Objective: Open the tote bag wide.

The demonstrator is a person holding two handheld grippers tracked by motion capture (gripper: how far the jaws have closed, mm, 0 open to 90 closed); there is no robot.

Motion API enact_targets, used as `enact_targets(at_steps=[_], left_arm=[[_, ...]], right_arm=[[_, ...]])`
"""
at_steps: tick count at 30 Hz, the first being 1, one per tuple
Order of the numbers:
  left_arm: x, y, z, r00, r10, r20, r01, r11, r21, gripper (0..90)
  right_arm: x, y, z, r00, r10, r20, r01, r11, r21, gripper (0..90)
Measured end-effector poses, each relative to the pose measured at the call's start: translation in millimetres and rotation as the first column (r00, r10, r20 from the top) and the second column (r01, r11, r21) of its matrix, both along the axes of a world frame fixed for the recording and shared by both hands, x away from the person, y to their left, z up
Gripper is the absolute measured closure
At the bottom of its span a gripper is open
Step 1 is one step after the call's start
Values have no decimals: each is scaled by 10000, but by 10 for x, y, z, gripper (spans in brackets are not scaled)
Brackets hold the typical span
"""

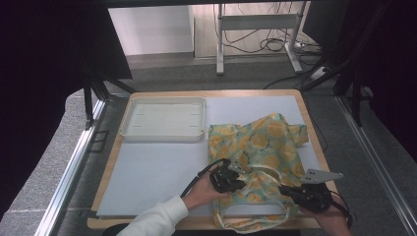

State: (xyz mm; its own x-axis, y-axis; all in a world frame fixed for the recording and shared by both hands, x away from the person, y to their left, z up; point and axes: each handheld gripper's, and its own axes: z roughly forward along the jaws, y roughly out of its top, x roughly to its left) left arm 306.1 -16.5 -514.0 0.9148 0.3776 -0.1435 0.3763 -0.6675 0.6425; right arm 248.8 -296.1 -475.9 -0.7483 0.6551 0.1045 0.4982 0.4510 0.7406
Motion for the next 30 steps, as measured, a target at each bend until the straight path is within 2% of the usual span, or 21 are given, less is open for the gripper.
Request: enact_targets(at_steps=[3,8,18,23,25,30], left_arm=[[-10,9,16,9999,57,-96,-59,9998,-186,900],[-29,16,50,10000,-55,-27,55,9996,-267,900],[-39,-1,55,9999,-115,2,115,9996,-262,900],[-36,50,124,10000,40,90,-35,9983,-581,900],[-36,97,204,9996,186,190,-170,9963,-837,900],[-19,162,292,9988,372,332,-333,9934,-1093,900]], right_arm=[[1,-1,4,10000,-15,58,15,10000,16,888],[-2,3,8,10000,-16,67,16,10000,8,888],[-3,-7,16,9999,-66,119,65,10000,20,888],[-1,-29,56,9995,-147,292,145,9999,63,888],[8,-36,85,9990,-218,377,215,9997,81,888],[41,-35,144,9980,-297,564,291,9995,122,888]])
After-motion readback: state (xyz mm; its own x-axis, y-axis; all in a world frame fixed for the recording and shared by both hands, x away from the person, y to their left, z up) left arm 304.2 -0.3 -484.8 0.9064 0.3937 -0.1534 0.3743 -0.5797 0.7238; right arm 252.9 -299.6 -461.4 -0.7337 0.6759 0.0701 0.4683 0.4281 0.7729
